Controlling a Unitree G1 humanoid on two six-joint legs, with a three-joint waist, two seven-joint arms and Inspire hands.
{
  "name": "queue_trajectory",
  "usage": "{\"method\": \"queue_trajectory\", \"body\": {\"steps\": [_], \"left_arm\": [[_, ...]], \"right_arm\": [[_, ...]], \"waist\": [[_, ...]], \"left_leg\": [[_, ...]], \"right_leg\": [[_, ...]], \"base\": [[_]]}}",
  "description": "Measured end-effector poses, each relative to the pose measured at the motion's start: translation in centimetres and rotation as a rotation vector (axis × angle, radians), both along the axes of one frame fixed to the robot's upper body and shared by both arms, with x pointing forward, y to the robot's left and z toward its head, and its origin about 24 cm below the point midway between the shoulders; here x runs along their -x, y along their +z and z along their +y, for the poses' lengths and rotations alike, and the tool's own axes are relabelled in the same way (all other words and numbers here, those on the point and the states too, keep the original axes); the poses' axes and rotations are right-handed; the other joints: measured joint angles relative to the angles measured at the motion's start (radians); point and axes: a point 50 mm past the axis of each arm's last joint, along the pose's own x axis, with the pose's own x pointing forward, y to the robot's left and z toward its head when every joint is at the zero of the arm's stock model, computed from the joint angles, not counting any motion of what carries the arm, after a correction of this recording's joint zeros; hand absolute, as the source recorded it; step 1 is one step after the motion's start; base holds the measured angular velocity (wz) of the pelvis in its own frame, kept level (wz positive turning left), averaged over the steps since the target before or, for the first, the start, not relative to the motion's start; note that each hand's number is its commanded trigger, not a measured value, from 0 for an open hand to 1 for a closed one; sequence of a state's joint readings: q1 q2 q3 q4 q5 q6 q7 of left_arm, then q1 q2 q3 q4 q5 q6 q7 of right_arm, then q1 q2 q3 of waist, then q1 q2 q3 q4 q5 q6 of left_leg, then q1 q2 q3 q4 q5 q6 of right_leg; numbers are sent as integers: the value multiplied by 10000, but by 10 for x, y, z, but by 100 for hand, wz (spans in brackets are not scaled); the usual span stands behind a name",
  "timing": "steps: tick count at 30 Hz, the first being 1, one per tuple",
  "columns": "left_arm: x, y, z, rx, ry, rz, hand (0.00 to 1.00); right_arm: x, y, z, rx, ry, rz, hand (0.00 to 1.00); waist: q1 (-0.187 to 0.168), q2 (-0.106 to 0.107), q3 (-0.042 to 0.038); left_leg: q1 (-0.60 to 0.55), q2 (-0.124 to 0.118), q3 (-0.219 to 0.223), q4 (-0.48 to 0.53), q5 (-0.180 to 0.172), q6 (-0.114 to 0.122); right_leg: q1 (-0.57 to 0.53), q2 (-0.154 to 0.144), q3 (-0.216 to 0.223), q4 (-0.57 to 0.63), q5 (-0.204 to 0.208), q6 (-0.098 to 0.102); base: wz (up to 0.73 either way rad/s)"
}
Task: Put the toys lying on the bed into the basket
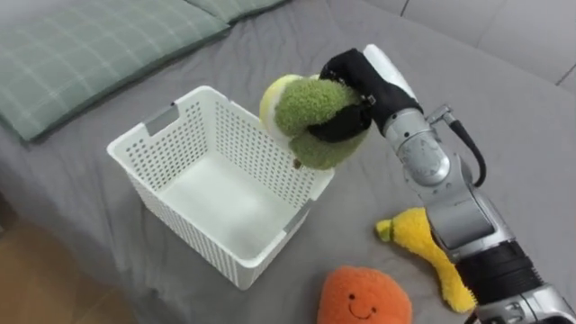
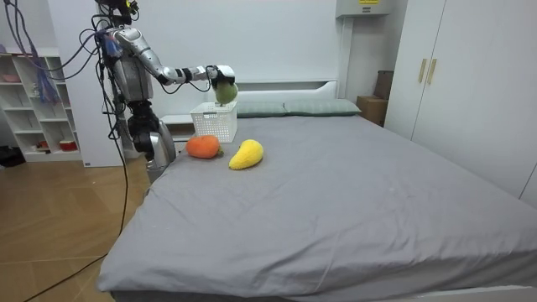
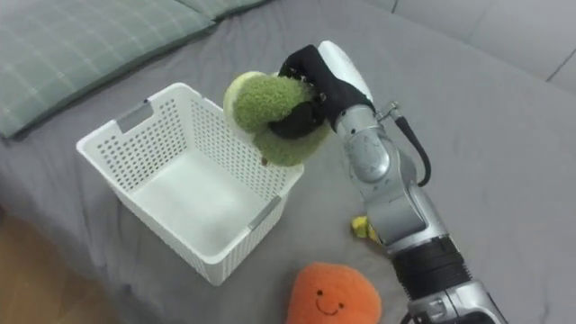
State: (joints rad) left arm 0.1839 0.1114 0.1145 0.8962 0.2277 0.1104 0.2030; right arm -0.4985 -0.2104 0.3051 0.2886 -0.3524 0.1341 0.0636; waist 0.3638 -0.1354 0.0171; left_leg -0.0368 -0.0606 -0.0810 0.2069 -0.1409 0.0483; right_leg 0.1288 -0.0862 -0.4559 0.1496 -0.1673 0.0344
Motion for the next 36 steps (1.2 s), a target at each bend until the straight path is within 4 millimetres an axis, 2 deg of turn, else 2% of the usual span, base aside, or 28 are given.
{"method": "queue_trajectory", "body": {"steps": [1,3,4,5,9,15,18,23,25,36], "left_arm": [[-1,0,0,9,-12,-41,0],[-1,0,1,64,-23,31,0],[-1,1,2,97,-37,93,0],[-1,1,2,103,-37,94,0],[-5,2,2,242,-69,33,0],[-14,7,6,94,6,-314,0],[-20,10,7,31,-62,-540,0],[-21,9,4,17,-230,-534,0],[-22,9,3,47,-298,-551,0],[-22,9,3,101,-375,-565,0]], "right_arm": [[-1,-1,3,73,76,79,47],[-1,-5,9,194,176,260,27],[0,-7,13,233,276,343,7],[1,-8,15,263,343,368,0],[1,-14,18,357,403,601,0],[1,-17,15,368,325,716,0],[1,-17,15,318,217,632,0],[0,-20,9,59,-14,701,0],[0,-24,7,73,-114,884,0],[-1,-27,-1,-77,-216,1061,0]], "waist": [[74,-36,7],[307,-42,12],[445,-45,13],[500,-48,15],[557,-37,23],[462,11,56],[388,31,69],[216,29,64],[201,18,57],[-48,3,45]], "left_leg": [[-69,-47,-138,0,56,11],[-88,-68,-186,1,77,15],[-86,-74,-205,3,82,15],[-89,-79,-223,6,87,15],[-271,-185,-581,152,149,15],[-365,-221,-715,272,186,8],[-351,-220,-710,270,192,-4],[-302,-213,-675,256,200,0],[-294,-187,-581,211,203,0],[-181,-147,-285,-61,241,28]], "right_leg": [[-32,-22,-132,0,0,0],[-28,-28,-141,0,1,0],[-20,-29,-161,0,1,1],[-17,-30,-171,0,1,0],[-5,-52,-418,-4,-9,16],[17,-39,-342,10,-13,23],[45,-16,-120,14,-13,23],[33,-12,-38,16,-13,23],[-32,1,170,18,-13,23],[-152,-7,521,0,-13,22]], "base": [[33],[15],[5],[10],[25],[8],[1],[-3],[-12],[-9]]}}
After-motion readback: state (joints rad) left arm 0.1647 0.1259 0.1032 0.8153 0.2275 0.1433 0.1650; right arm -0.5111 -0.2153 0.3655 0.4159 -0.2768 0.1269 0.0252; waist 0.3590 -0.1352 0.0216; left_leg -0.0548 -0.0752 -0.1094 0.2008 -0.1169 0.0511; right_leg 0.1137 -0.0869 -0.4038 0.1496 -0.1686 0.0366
